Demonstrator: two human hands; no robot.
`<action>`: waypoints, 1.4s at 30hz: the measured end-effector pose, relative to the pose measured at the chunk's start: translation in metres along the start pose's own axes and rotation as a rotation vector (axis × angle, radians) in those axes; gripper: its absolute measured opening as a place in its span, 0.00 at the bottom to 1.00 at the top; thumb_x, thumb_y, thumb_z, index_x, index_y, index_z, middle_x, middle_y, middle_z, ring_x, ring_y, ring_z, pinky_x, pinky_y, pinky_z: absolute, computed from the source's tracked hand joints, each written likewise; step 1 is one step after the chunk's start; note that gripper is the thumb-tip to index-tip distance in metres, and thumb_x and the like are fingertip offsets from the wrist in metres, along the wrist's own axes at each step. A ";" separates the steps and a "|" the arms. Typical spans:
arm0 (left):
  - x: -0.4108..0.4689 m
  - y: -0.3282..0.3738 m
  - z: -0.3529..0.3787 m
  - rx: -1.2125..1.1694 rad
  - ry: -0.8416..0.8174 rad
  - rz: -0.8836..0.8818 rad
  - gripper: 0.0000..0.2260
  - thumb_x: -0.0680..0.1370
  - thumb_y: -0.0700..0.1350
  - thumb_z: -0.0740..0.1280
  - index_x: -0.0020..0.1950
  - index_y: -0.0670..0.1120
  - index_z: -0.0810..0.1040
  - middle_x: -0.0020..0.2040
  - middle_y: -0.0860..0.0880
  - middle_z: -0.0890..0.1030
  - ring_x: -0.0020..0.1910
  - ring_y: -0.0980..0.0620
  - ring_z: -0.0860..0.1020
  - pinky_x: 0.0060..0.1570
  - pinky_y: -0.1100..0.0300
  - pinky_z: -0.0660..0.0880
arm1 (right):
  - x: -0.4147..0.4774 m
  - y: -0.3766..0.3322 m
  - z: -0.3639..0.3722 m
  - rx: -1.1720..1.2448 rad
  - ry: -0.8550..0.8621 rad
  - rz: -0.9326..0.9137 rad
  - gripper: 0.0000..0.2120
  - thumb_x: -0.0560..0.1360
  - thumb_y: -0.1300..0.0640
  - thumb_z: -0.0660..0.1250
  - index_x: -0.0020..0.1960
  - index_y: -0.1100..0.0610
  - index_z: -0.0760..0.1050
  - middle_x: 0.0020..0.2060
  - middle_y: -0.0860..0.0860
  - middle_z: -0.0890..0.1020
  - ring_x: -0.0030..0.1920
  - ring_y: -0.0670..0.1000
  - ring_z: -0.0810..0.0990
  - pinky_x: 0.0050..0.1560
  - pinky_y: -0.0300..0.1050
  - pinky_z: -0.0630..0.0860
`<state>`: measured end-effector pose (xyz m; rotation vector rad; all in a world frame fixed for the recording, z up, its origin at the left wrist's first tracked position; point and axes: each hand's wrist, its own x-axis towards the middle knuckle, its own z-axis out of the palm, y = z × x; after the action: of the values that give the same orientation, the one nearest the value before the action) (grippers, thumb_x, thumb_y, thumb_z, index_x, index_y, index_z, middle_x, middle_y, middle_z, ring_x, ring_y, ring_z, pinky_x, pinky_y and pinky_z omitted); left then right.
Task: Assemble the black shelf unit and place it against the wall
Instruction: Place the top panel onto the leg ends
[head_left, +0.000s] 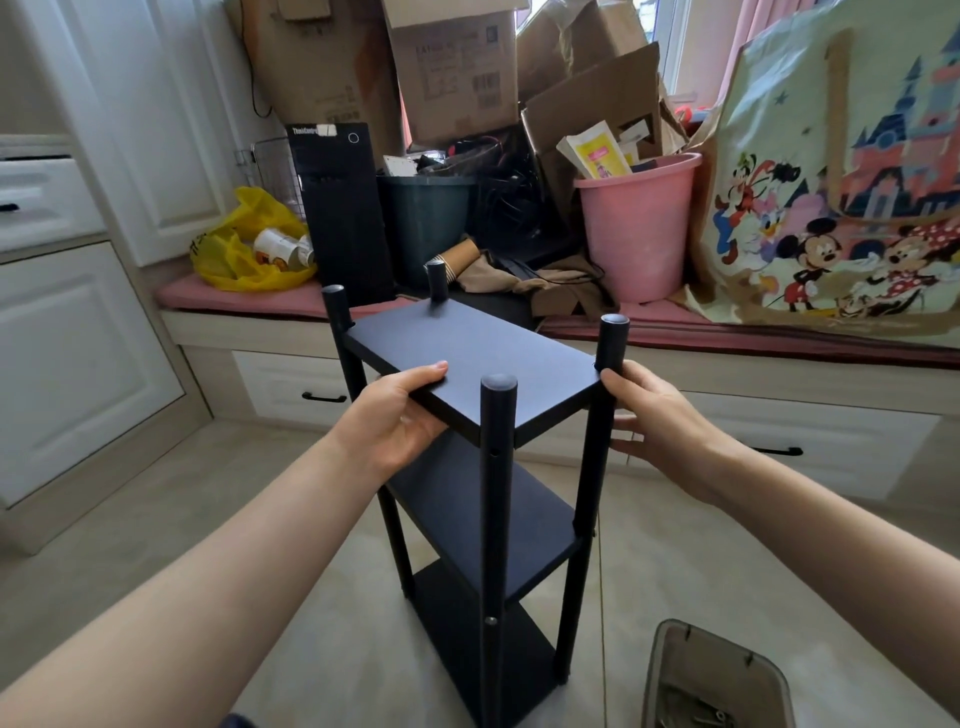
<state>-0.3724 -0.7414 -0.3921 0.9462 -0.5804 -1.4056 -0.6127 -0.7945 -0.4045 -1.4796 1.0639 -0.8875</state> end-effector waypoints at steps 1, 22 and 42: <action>0.001 0.001 -0.002 0.007 0.001 0.002 0.09 0.82 0.37 0.61 0.61 0.36 0.76 0.55 0.39 0.85 0.52 0.43 0.84 0.49 0.49 0.83 | -0.001 0.001 0.000 -0.004 -0.004 -0.015 0.09 0.83 0.46 0.59 0.60 0.43 0.75 0.54 0.49 0.82 0.58 0.53 0.80 0.66 0.58 0.73; -0.014 0.010 -0.016 0.225 0.044 0.019 0.11 0.85 0.46 0.60 0.46 0.42 0.74 0.29 0.49 0.80 0.26 0.53 0.81 0.26 0.60 0.77 | -0.010 0.008 0.004 0.130 -0.260 -0.147 0.17 0.74 0.57 0.69 0.63 0.51 0.79 0.42 0.49 0.82 0.47 0.53 0.82 0.64 0.61 0.75; -0.019 0.008 -0.036 0.535 0.285 0.231 0.19 0.86 0.54 0.54 0.52 0.46 0.81 0.50 0.45 0.85 0.52 0.44 0.83 0.54 0.52 0.77 | 0.002 0.010 0.067 0.109 0.108 -0.291 0.11 0.78 0.57 0.70 0.55 0.42 0.76 0.40 0.48 0.84 0.41 0.41 0.83 0.51 0.39 0.77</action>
<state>-0.3407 -0.7160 -0.4014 1.4254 -0.8382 -0.8985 -0.5507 -0.7749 -0.4252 -1.5314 0.8746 -1.2230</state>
